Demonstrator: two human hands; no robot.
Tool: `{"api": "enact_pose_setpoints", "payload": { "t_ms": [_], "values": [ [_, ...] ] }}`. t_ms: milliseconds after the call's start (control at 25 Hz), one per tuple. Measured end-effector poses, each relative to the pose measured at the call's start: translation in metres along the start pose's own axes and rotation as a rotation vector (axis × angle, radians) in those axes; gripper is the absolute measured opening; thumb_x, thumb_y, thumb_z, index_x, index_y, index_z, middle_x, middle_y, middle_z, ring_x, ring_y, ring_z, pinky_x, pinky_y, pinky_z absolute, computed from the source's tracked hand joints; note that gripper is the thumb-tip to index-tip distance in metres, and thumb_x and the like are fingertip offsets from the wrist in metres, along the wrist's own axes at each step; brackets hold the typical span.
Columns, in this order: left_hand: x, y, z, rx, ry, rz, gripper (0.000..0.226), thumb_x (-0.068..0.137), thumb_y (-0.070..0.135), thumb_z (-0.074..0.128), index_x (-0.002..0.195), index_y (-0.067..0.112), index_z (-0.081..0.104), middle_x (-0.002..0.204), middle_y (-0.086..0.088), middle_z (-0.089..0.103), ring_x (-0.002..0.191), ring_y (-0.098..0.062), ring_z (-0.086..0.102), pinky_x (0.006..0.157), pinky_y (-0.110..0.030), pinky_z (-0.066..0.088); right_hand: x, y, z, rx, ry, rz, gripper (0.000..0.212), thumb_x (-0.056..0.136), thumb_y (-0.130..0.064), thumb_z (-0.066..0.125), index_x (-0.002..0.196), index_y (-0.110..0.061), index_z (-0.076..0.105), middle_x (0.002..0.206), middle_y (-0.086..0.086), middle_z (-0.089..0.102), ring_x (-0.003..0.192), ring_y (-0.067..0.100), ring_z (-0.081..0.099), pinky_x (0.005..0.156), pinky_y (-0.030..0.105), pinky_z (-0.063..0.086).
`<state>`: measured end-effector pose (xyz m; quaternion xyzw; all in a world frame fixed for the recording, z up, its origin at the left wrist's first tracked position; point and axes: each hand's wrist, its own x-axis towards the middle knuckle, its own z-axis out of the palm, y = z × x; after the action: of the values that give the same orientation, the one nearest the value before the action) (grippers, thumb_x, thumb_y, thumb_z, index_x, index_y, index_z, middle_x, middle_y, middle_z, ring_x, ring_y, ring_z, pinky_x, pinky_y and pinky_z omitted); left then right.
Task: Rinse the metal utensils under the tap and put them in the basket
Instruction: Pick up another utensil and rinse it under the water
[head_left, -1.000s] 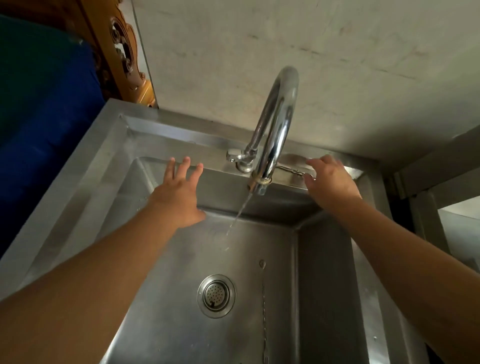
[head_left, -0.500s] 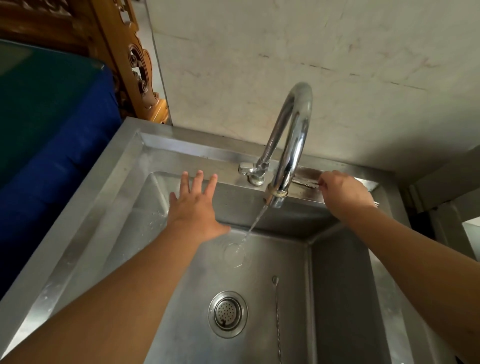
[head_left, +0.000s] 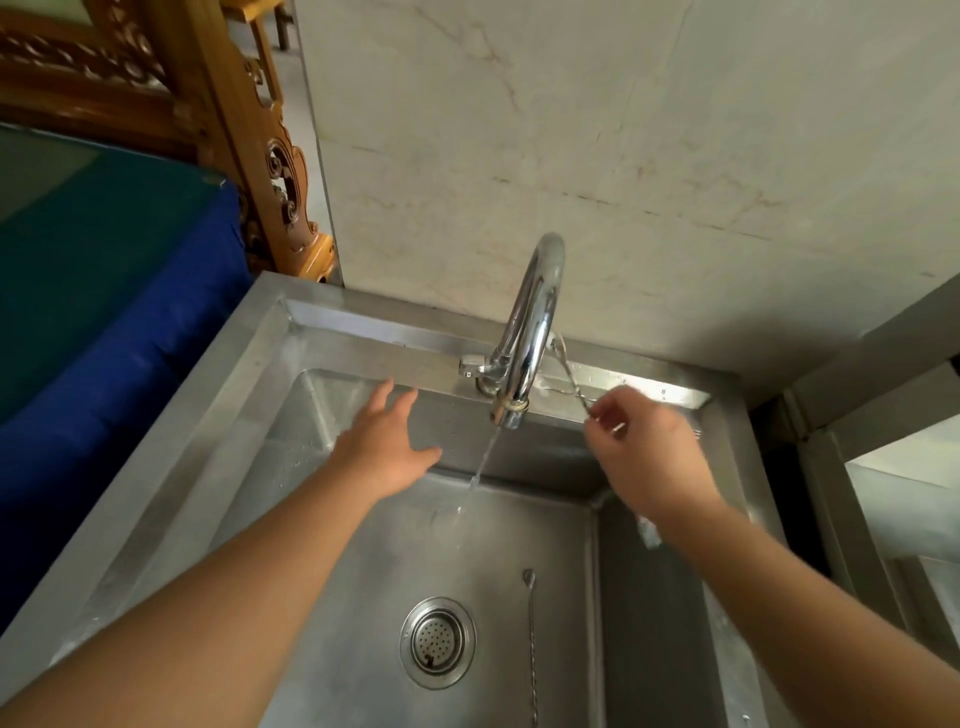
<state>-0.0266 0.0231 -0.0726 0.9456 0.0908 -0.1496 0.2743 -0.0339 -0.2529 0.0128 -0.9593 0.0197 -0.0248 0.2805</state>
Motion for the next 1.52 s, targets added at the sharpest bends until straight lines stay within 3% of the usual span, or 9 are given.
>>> {"api": "enact_pose_setpoints", "payload": {
  "t_ms": [80, 240, 360, 480, 600, 800, 1080, 1200, 1520],
  "values": [
    [-0.022, 0.006, 0.011, -0.238, 0.034, 0.007, 0.076, 0.089, 0.042, 0.074, 0.154, 0.021, 0.041, 0.159, -0.008, 0.041, 0.138, -0.030, 0.050, 0.113, -0.039, 0.041, -0.028, -0.011, 0.010, 0.212, -0.082, 0.119, 0.007, 0.086, -0.025, 0.071, 0.081, -0.026, 0.067, 0.067, -0.010, 0.069, 0.059, 0.001, 0.062, 0.054, 0.016, 0.050],
    [-0.091, 0.022, 0.037, -0.743, -0.088, -0.070, 0.021, 0.085, 0.047, 0.074, 0.102, 0.037, 0.073, 0.111, 0.008, 0.077, 0.097, -0.016, 0.072, 0.081, -0.023, 0.055, -0.077, -0.038, 0.034, 0.717, -0.298, 0.370, 0.004, 0.088, -0.007, 0.073, 0.086, -0.007, 0.070, 0.070, 0.007, 0.069, 0.058, 0.012, 0.066, 0.055, 0.032, 0.061],
    [-0.133, 0.029, 0.037, -1.046, -0.166, -0.133, 0.027, 0.080, 0.056, 0.065, 0.094, 0.038, 0.079, 0.098, 0.004, 0.082, 0.091, -0.015, 0.079, 0.071, -0.029, 0.060, -0.100, -0.053, 0.045, 0.898, -0.373, 0.476, 0.013, 0.090, -0.006, 0.072, 0.096, 0.005, 0.068, 0.080, 0.024, 0.071, 0.068, 0.023, 0.071, 0.061, 0.035, 0.064],
    [-0.155, 0.029, 0.031, -1.187, -0.172, -0.144, 0.020, 0.087, 0.041, 0.068, 0.099, 0.031, 0.081, 0.101, -0.003, 0.083, 0.095, -0.022, 0.080, 0.076, -0.037, 0.061, -0.107, -0.058, 0.045, 1.008, -0.400, 0.506, 0.018, 0.090, -0.006, 0.072, 0.098, 0.010, 0.066, 0.083, 0.024, 0.069, 0.075, 0.030, 0.069, 0.071, 0.041, 0.065],
    [-0.164, 0.027, 0.024, -1.220, -0.161, -0.128, 0.021, 0.082, 0.027, 0.078, 0.103, 0.029, 0.082, 0.102, -0.005, 0.083, 0.094, -0.023, 0.079, 0.080, -0.038, 0.061, -0.110, -0.062, 0.046, 1.014, -0.421, 0.497, 0.015, 0.092, -0.006, 0.069, 0.098, 0.008, 0.066, 0.081, 0.017, 0.070, 0.071, 0.025, 0.070, 0.062, 0.031, 0.060],
    [-0.171, 0.021, 0.019, -1.155, -0.106, -0.118, 0.039, 0.086, 0.001, 0.077, 0.100, 0.037, 0.084, 0.095, -0.001, 0.083, 0.079, -0.010, 0.076, 0.069, -0.022, 0.059, -0.114, -0.068, 0.050, 0.962, -0.457, 0.465, 0.004, 0.089, -0.012, 0.072, 0.089, -0.008, 0.070, 0.079, 0.009, 0.071, 0.064, 0.018, 0.064, 0.055, 0.027, 0.049],
    [-0.183, 0.010, 0.024, -1.151, -0.127, -0.170, 0.035, 0.084, 0.003, 0.080, 0.096, 0.036, 0.085, 0.087, 0.003, 0.081, 0.077, -0.016, 0.076, 0.073, -0.034, 0.063, -0.112, -0.071, 0.055, 0.969, -0.421, 0.498, 0.014, 0.091, -0.020, 0.072, 0.097, -0.008, 0.076, 0.077, -0.001, 0.069, 0.061, 0.011, 0.062, 0.051, 0.023, 0.049],
    [-0.185, 0.009, 0.028, -1.169, -0.158, -0.196, 0.031, 0.085, 0.004, 0.080, 0.096, 0.033, 0.085, 0.090, 0.001, 0.081, 0.077, -0.019, 0.078, 0.070, -0.031, 0.062, -0.107, -0.071, 0.057, 0.991, -0.407, 0.506, 0.017, 0.094, -0.016, 0.070, 0.098, 0.001, 0.074, 0.078, 0.003, 0.067, 0.058, 0.010, 0.059, 0.050, 0.023, 0.050],
    [-0.179, 0.015, 0.024, -1.215, -0.172, -0.175, 0.029, 0.086, 0.006, 0.079, 0.097, 0.032, 0.085, 0.095, -0.002, 0.082, 0.082, -0.024, 0.080, 0.070, -0.028, 0.061, -0.098, -0.073, 0.054, 1.084, -0.412, 0.529, 0.010, 0.094, -0.012, 0.071, 0.087, -0.006, 0.074, 0.074, 0.004, 0.065, 0.055, 0.011, 0.056, 0.051, 0.024, 0.054]
  ]
}}
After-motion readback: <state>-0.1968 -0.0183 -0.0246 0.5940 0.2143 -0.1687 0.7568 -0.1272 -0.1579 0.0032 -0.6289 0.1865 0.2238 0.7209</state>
